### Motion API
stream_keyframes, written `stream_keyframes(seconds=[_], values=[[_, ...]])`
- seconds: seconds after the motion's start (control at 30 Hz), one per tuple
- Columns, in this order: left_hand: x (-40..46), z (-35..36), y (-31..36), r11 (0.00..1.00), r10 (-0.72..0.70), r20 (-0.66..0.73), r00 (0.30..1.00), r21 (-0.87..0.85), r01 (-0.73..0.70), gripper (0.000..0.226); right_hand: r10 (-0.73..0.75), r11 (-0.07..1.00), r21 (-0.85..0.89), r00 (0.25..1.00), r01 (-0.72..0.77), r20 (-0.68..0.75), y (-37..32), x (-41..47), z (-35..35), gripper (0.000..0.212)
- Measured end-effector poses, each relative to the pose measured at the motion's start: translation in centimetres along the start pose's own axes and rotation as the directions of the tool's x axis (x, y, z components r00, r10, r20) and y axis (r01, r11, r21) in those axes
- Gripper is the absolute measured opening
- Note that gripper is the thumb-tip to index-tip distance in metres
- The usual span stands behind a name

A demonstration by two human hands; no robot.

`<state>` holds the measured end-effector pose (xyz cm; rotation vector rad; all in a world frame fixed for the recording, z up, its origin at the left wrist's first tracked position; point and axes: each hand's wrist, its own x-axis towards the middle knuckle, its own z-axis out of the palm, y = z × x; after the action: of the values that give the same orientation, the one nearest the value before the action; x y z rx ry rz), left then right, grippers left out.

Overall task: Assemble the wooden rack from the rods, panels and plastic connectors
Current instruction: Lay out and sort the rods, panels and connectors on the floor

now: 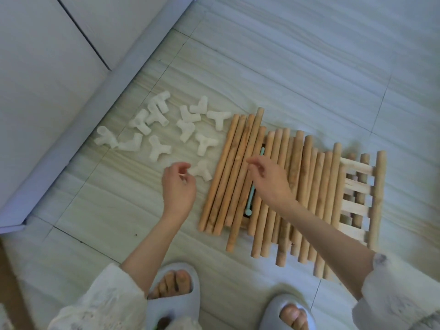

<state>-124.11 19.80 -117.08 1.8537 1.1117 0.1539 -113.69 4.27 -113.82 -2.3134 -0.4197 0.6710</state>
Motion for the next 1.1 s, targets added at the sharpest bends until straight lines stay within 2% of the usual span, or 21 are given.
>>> stream_keyframes(seconds=[0.07, 0.13, 0.2, 0.27, 0.33, 0.47, 0.6, 0.7, 0.73, 0.8, 0.87, 0.93, 1.0, 1.1], values=[[-1.7, 1.3, 0.0, 0.982, 0.133, 0.212, 0.968, 0.107, -0.158, 0.021, -0.016, 0.997, -0.074, 1.000, 0.014, -0.020, 1.6, -1.4, -0.4, 0.026], [-3.6, 2.5, 0.2, 0.925, 0.264, 0.403, 0.876, 0.152, -0.349, 0.024, -0.015, 0.996, -0.094, 0.998, 0.010, -0.053, 3.0, -2.8, -0.5, 0.024], [-5.2, 3.4, 0.3, 0.818, 0.360, 0.550, 0.754, 0.202, -0.538, 0.034, -0.022, 0.993, -0.117, 0.997, 0.014, -0.069, 3.9, -3.9, -0.6, 0.024], [-6.2, 4.1, 0.0, 0.693, 0.382, 0.641, 0.666, 0.278, -0.665, 0.043, -0.033, 0.990, -0.138, 0.998, 0.024, -0.056, 4.5, -4.7, -0.6, 0.023], [-6.2, 4.2, -0.1, 0.652, 0.399, 0.663, 0.634, 0.281, -0.704, 0.042, -0.043, 0.990, -0.134, 0.998, 0.037, -0.042, 4.8, -5.2, -0.4, 0.023], [-5.2, 4.4, 0.0, 0.542, 0.551, 0.636, 0.540, 0.220, -0.811, 0.029, -0.046, 0.993, -0.108, 0.998, 0.042, -0.033, 4.8, -5.0, -0.7, 0.023], [-5.2, 5.2, 0.7, 0.524, 0.538, 0.645, 0.543, 0.249, -0.814, 0.024, -0.045, 0.996, -0.079, 0.998, 0.042, -0.035, 4.7, -4.9, -0.9, 0.022], [-5.2, 5.3, 1.1, 0.494, 0.586, 0.627, 0.514, 0.226, -0.839, 0.015, -0.042, 0.997, -0.061, 0.999, 0.040, -0.026, 4.9, -4.9, -0.9, 0.022], [-5.3, 5.2, 1.2, 0.526, 0.599, 0.600, 0.530, 0.204, -0.826, 0.013, -0.038, 0.998, -0.055, 0.999, 0.036, -0.022, 5.0, -5.0, -0.9, 0.022], [-5.4, 4.8, 1.8, 0.651, 0.587, 0.513, 0.626, 0.161, -0.742, 0.012, -0.025, 0.999, -0.038, 1.000, 0.025, -0.016, 5.0, -5.0, -1.0, 0.022], [-5.4, 4.1, 2.6, 0.844, 0.454, 0.454, 0.767, 0.057, -0.533, 0.014, 0.010, 1.000, 0.009, 1.000, -0.009, -0.018, 4.9, -4.9, -1.0, 0.021], [-5.3, 3.6, 3.7, 0.960, 0.281, 0.437, 0.855, -0.134, -0.247, 0.014, 0.082, 0.989, 0.121, 0.996, -0.079, -0.020, 4.4, -4.8, -1.0, 0.020], [-4.8, 3.0, 4.2, 0.952, 0.197, 0.395, 0.897, -0.297, -0.078, 0.018, 0.135, 0.963, 0.239, 0.991, -0.127, -0.014, 4.1, -4.5, -1.0, 0.018], [-3.2, 1.0, 3.4, 0.902, 0.130, 0.277, 0.952, -0.431, 0.002, 0.022, 0.181, 0.938, 0.302, 0.983, -0.173, -0.001, 4.2, -4.5, -1.0, 0.020]])
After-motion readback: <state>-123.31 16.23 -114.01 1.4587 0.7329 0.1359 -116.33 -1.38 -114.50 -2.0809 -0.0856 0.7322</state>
